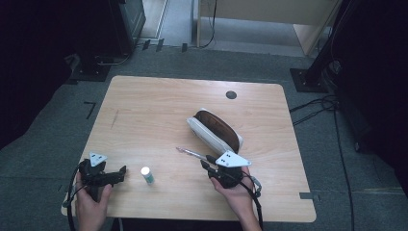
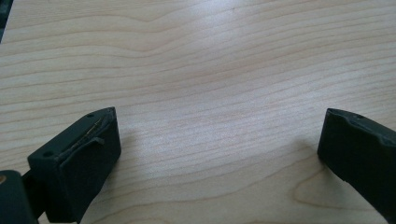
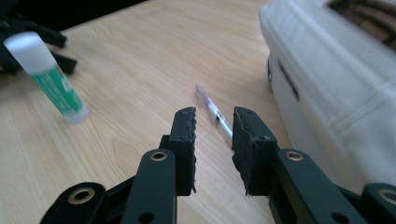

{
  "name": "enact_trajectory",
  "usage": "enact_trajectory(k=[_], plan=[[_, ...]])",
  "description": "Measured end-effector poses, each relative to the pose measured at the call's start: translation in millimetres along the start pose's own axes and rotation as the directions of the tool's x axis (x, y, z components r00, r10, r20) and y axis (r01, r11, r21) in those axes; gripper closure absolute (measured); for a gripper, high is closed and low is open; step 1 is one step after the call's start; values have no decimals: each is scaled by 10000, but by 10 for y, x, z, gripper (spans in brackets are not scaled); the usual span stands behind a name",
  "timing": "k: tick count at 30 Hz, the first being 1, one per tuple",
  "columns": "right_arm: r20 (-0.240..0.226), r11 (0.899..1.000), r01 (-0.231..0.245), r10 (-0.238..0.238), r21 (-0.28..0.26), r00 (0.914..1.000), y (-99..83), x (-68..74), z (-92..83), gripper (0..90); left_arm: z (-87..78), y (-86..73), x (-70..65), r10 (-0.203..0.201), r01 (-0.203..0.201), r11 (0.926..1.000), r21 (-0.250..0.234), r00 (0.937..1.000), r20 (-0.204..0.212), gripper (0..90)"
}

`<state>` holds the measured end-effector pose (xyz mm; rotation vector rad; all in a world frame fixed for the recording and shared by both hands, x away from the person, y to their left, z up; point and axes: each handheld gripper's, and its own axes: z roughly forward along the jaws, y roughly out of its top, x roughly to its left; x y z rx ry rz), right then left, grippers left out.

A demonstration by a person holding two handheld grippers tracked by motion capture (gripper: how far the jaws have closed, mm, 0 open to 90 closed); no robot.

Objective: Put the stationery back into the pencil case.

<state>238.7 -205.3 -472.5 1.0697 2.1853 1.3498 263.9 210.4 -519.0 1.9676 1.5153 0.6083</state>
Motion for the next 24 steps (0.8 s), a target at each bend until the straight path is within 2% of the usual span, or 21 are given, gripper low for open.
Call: enact_trajectory(k=[5, 10, 17, 24], plan=[[316, 9999, 55, -58, 122, 9995, -171, -43, 131, 660, 0, 0, 0, 0, 0, 10000, 1, 10000, -1, 0], [456, 9969, 647, -667, 445, 9967, -281, -42, 229, 607, 0, 0, 0, 0, 0, 10000, 1, 10000, -2, 0], [774, 9970, 475, -521, 610, 9956, -366, -74, 295, 608, 0, 0, 0, -1, 1, 10000, 0, 10000, -3, 0], [1061, 9959, 462, -544, 781, 9929, -345, -77, 342, 582, 0, 0, 0, 1, -1, 10000, 1, 10000, -1, 0]])
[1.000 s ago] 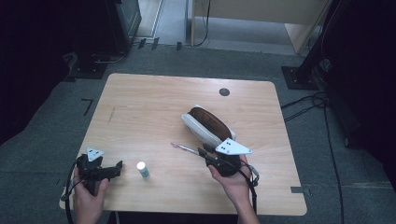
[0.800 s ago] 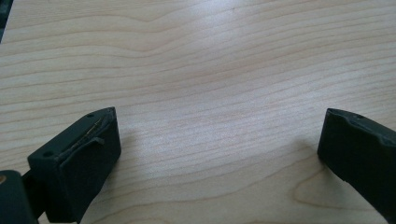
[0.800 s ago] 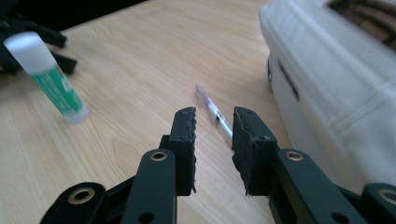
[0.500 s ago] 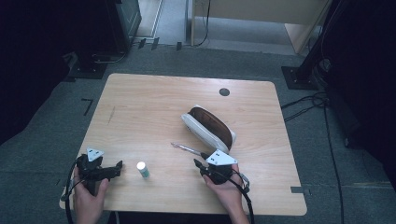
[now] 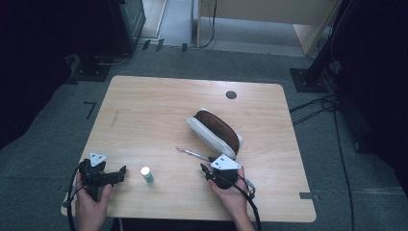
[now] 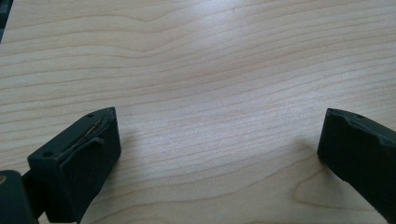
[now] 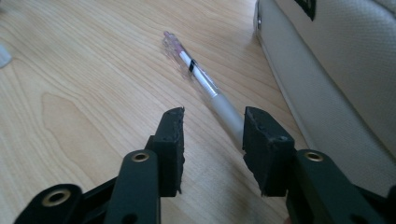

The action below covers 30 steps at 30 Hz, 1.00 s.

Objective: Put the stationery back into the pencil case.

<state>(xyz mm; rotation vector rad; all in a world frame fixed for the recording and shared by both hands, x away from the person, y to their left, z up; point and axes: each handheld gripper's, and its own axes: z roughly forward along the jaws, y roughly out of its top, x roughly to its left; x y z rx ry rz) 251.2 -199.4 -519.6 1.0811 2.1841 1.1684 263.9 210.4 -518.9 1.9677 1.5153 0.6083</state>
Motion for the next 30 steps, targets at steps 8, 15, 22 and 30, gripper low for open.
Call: enact_trajectory(k=[8, 15, 22, 30], plan=[[545, 9991, 237, -255, 346, 9982, 35, 2, 69, 586, 0, 0, 0, 0, 0, 10000, 1, 10000, -1, 0], [590, 9966, 347, -392, 744, 9975, 64, -8, 134, 568, 0, 0, 0, -2, 2, 10000, 0, 10000, -1, 0], [547, 9946, 437, -490, 942, 9973, 69, 16, 149, 661, 0, 0, 0, 1, -1, 10000, -1, 10000, 0, 0], [-287, 9946, 156, -127, 1024, 9995, 59, 58, 126, 785, 0, 0, 0, 0, 0, 10000, -2, 10000, -1, 0]])
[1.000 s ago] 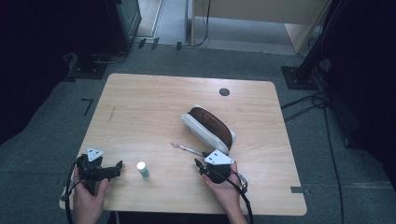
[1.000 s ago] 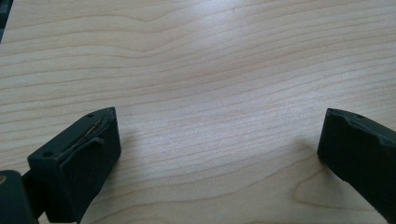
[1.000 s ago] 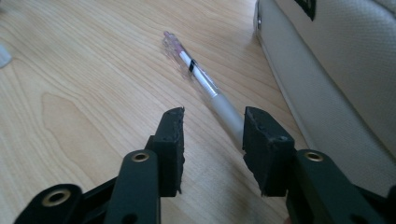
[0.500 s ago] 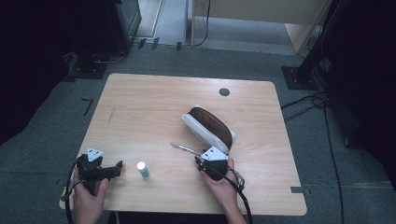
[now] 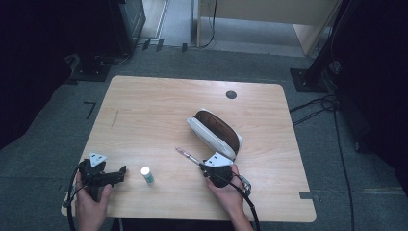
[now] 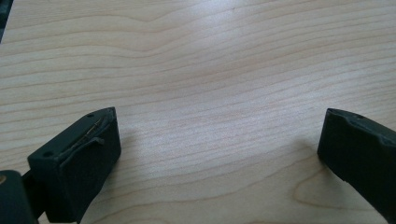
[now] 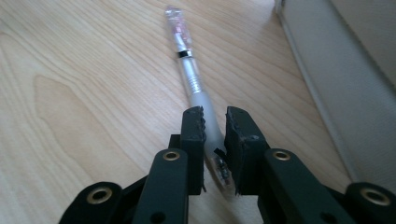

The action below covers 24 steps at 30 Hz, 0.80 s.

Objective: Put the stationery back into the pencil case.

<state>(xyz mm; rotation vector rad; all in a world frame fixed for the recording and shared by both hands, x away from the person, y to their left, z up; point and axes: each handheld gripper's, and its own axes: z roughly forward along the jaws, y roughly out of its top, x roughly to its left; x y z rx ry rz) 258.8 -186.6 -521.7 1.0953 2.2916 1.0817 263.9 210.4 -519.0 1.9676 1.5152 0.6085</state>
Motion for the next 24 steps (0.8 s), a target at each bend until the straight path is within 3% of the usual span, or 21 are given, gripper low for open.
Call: enact_trajectory(k=[6, 13, 19, 22, 24], plan=[[-517, 10000, 5, -5, -2, 9987, 9, -7, 17, 769, 0, 0, 0, -1, 1, 10000, -2, 10000, 1, 0], [-447, 10000, -96, 97, 27, 9990, 37, 58, 47, 790, 0, 0, 0, -1, 1, 10000, -1, 10000, 1, 0], [-378, 9986, -526, 527, 22, 9979, 46, 64, 60, 738, 0, 0, 0, -1, 1, 10000, -1, 10000, 1, 0], [-209, 9989, -477, 478, 46, 9986, 45, 88, 58, 738, 0, 0, 0, 0, 0, 10000, 0, 10000, 0, 0], [-124, 9988, -478, 479, 42, 9988, 43, 95, 54, 793, 0, 0, 0, -1, 1, 10000, -1, 10000, -1, 0]])
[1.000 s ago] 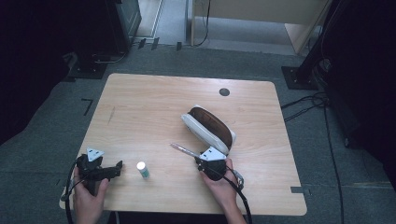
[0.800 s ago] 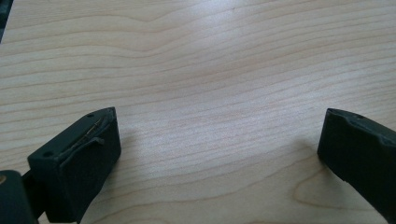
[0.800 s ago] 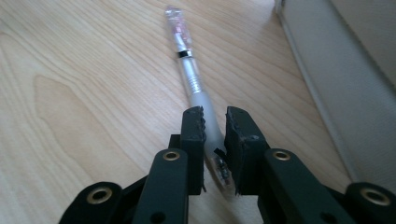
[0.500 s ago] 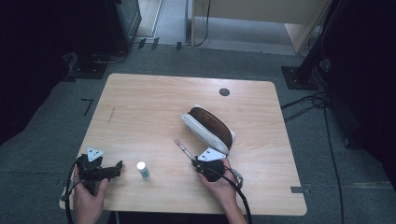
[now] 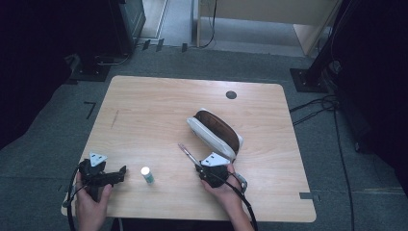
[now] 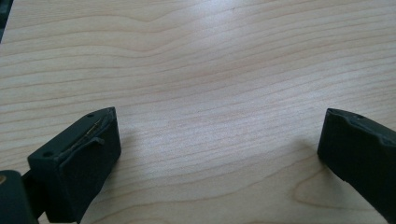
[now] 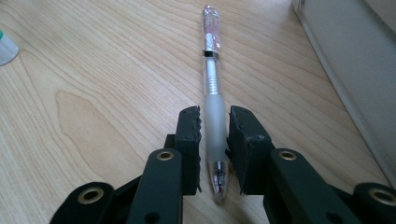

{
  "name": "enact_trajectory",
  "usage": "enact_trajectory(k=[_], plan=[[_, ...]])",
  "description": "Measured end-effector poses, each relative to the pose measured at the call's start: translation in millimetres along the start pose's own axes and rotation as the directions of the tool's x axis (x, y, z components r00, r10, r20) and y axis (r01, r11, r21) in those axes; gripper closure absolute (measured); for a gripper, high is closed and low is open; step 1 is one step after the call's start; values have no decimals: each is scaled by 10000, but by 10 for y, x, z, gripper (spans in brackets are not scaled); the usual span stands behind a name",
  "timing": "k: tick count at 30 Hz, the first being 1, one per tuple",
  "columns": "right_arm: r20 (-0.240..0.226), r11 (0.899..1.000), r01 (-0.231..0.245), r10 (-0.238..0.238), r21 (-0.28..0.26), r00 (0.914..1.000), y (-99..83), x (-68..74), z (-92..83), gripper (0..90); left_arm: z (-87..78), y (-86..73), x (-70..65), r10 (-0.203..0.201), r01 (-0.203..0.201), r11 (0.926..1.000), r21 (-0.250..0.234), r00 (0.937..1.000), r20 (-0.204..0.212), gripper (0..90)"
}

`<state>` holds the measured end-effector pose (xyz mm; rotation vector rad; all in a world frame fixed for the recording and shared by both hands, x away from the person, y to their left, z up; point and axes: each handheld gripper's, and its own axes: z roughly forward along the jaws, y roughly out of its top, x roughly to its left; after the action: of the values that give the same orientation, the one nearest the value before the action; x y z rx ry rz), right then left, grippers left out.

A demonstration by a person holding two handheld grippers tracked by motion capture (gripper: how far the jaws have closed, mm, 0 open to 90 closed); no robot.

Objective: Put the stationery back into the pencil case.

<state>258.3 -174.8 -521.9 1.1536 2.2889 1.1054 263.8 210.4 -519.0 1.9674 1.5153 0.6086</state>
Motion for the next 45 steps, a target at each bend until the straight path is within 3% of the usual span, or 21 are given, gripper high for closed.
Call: enact_trajectory(k=[10, 18, 39, 45], plan=[[61, 9993, 356, -356, -61, 9993, -24, 18, -30, 816, 0, 1, 0, 0, 0, 10000, 1, 10000, 0, 0], [-116, 9987, 123, -129, -500, 9998, 11, -10, -137, 817, 0, 1, 1, 3, -3, 10000, 1, 10000, 3, 0], [-361, 9857, 120, -183, -1682, 9992, 394, -67, -596, 817, 0, 1, 0, 0, 0, 10000, 3, 10000, 0, 0], [-216, 9829, 283, -327, -1822, 9992, 499, -123, -711, 817, 0, 1, 0, 1, -1, 10000, 3, 10000, 2, 0]])
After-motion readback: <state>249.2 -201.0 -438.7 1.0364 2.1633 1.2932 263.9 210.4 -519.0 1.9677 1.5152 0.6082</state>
